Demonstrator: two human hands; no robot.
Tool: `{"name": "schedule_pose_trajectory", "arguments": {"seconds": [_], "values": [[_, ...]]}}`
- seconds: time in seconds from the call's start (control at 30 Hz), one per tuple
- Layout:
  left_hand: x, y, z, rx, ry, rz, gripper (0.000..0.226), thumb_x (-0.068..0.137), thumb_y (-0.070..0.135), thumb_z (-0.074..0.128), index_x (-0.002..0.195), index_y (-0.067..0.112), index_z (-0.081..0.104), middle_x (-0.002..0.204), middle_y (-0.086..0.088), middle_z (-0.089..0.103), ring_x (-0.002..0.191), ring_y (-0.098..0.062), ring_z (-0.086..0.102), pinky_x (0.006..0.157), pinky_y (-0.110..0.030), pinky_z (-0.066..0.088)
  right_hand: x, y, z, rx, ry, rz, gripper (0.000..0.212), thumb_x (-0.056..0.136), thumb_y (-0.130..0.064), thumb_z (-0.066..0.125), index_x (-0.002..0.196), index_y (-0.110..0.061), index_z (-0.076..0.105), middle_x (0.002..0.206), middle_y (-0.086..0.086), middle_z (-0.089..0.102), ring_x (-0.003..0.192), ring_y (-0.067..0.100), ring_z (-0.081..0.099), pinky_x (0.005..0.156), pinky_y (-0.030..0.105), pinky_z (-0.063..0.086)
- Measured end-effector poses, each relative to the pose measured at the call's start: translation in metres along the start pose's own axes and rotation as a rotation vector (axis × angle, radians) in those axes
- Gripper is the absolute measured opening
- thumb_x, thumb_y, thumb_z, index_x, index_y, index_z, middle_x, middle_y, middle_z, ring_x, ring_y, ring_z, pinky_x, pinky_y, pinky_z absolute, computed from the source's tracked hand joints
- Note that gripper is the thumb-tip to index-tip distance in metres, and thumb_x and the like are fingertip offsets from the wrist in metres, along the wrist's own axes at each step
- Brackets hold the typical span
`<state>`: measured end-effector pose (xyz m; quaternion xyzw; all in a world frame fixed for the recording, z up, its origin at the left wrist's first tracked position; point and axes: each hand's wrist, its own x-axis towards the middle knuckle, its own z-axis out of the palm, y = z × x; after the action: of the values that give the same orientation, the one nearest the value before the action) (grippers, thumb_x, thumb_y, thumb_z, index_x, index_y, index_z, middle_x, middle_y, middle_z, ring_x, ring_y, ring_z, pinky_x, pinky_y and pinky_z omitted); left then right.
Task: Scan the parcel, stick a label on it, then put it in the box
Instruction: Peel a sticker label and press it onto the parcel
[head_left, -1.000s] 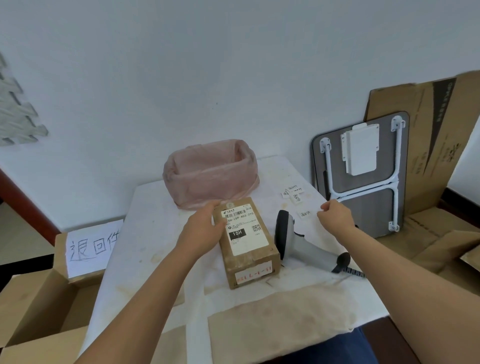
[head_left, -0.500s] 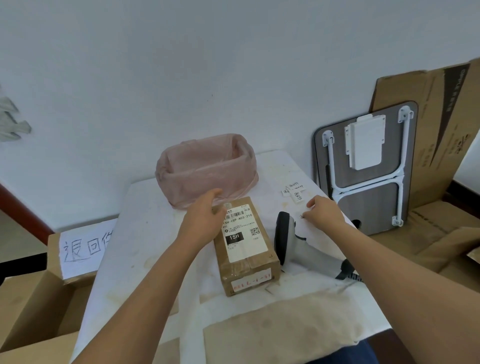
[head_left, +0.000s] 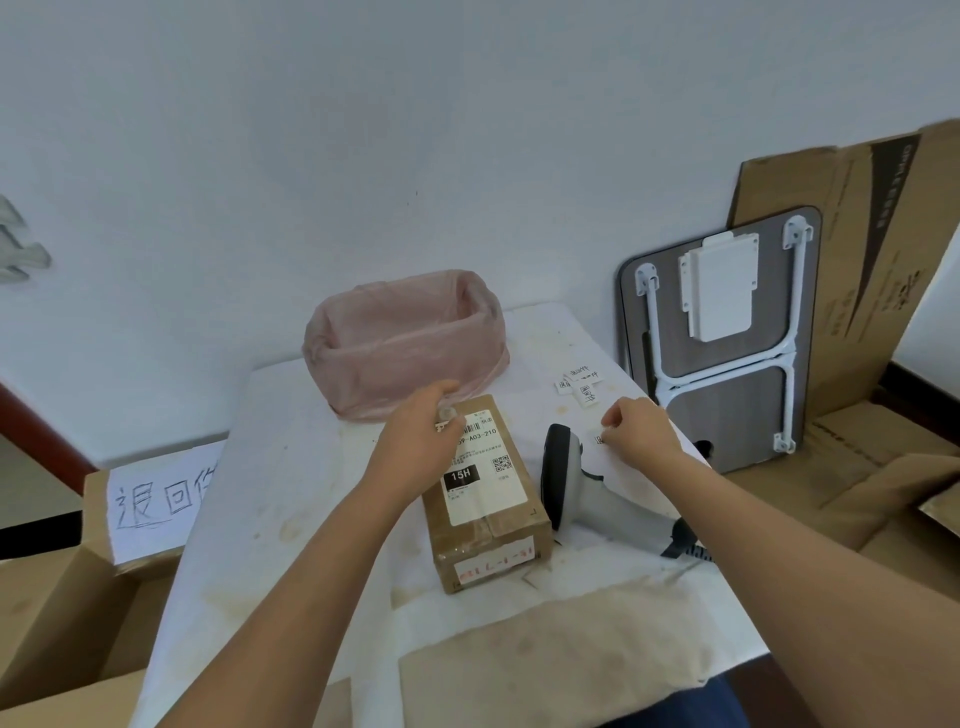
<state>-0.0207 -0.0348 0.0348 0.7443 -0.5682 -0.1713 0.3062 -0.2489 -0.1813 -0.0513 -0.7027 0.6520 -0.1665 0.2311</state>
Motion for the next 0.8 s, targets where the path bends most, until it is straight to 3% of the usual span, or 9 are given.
{"name": "schedule_pose_trajectory", "arguments": {"seconds": [0.07, 0.13, 0.27, 0.33, 0.47, 0.57, 0.63, 0.7, 0.8], "values": [[-0.001, 0.001, 0.001, -0.001, 0.005, 0.015, 0.042, 0.097, 0.027, 0.052, 0.139, 0.025, 0.049, 0.144, 0.005, 0.051, 0.128, -0.016, 0.049, 0.096, -0.031, 0.044, 0.001, 0.002, 0.001, -0.002, -0.011, -0.002, 0.025, 0.083, -0.011, 0.065, 0.109, -0.013, 0.065, 0.114, 0.010, 0.064, 0.111, 0.029, 0.056, 0.087, 0.036, 0.048], [-0.002, 0.003, 0.001, -0.001, 0.013, 0.035, 0.042, 0.097, 0.025, 0.053, 0.139, 0.024, 0.049, 0.144, 0.006, 0.050, 0.130, -0.015, 0.047, 0.095, -0.027, 0.039, 0.000, 0.003, -0.001, -0.001, -0.031, 0.020, 0.028, 0.085, -0.009, 0.063, 0.113, -0.010, 0.064, 0.116, 0.011, 0.065, 0.112, 0.028, 0.057, 0.085, 0.032, 0.046], [-0.006, 0.012, 0.002, -0.033, 0.026, 0.069, 0.042, 0.097, 0.023, 0.054, 0.138, 0.026, 0.049, 0.145, 0.008, 0.050, 0.133, -0.013, 0.044, 0.106, -0.033, 0.038, -0.008, 0.001, -0.006, -0.012, -0.045, 0.019, 0.011, 0.082, -0.001, 0.058, 0.085, 0.006, 0.067, 0.106, 0.024, 0.070, 0.103, 0.039, 0.063, 0.079, 0.042, 0.053], [-0.008, 0.018, 0.003, -0.036, 0.046, 0.094, 0.042, 0.097, 0.023, 0.054, 0.139, 0.027, 0.050, 0.144, 0.009, 0.050, 0.134, -0.012, 0.042, 0.109, -0.034, 0.036, -0.013, 0.002, -0.009, 0.023, -0.049, 0.017, 0.019, 0.084, -0.004, 0.058, 0.066, -0.011, 0.058, 0.092, 0.014, 0.069, 0.089, 0.029, 0.062, 0.071, 0.034, 0.048], [-0.013, 0.031, 0.008, -0.066, 0.063, 0.140, 0.040, 0.098, 0.023, 0.052, 0.137, 0.029, 0.051, 0.142, 0.014, 0.051, 0.132, -0.008, 0.043, 0.094, -0.014, 0.035, -0.023, -0.003, -0.017, 0.372, 0.080, 0.045, 0.003, 0.086, -0.013, 0.062, 0.084, -0.011, 0.063, 0.085, -0.001, 0.061, 0.083, 0.018, 0.055, 0.064, 0.026, 0.044], [-0.018, 0.040, 0.011, -0.162, 0.057, 0.148, 0.037, 0.098, 0.022, 0.054, 0.134, 0.031, 0.055, 0.136, 0.017, 0.055, 0.124, -0.004, 0.047, 0.098, -0.021, 0.036, -0.038, -0.024, -0.030, 0.669, 0.163, 0.020, 0.005, 0.085, -0.015, 0.067, 0.089, -0.011, 0.067, 0.080, -0.003, 0.062, 0.078, 0.015, 0.056, 0.067, 0.027, 0.048], [-0.021, 0.044, 0.010, -0.289, 0.040, 0.101, 0.034, 0.097, 0.022, 0.056, 0.128, 0.034, 0.059, 0.127, 0.021, 0.060, 0.114, 0.000, 0.052, 0.088, -0.017, 0.044, -0.052, -0.040, -0.040, 0.775, 0.146, -0.032, 0.003, 0.084, -0.015, 0.069, 0.087, -0.014, 0.068, 0.081, 0.001, 0.067, 0.076, 0.014, 0.062, 0.076, 0.033, 0.052], [-0.025, 0.045, 0.008, -0.421, 0.011, 0.034, 0.030, 0.096, 0.025, 0.057, 0.124, 0.037, 0.061, 0.120, 0.022, 0.062, 0.108, 0.000, 0.056, 0.066, -0.010, 0.047, -0.067, -0.054, -0.045, 0.829, 0.073, -0.091, 0.003, 0.085, -0.015, 0.069, 0.088, -0.015, 0.069, 0.081, 0.003, 0.070, 0.072, 0.011, 0.063, 0.074, 0.029, 0.053], [-0.033, 0.041, 0.005, -0.523, -0.005, -0.012, 0.028, 0.094, 0.033, 0.061, 0.121, 0.037, 0.062, 0.117, 0.019, 0.066, 0.108, -0.004, 0.061, 0.069, -0.022, 0.053, -0.089, -0.071, -0.049, 0.810, -0.004, -0.184, 0.008, 0.085, -0.016, 0.069, 0.092, -0.014, 0.072, 0.086, 0.005, 0.074, 0.072, 0.007, 0.064, 0.072, 0.023, 0.052]]}}
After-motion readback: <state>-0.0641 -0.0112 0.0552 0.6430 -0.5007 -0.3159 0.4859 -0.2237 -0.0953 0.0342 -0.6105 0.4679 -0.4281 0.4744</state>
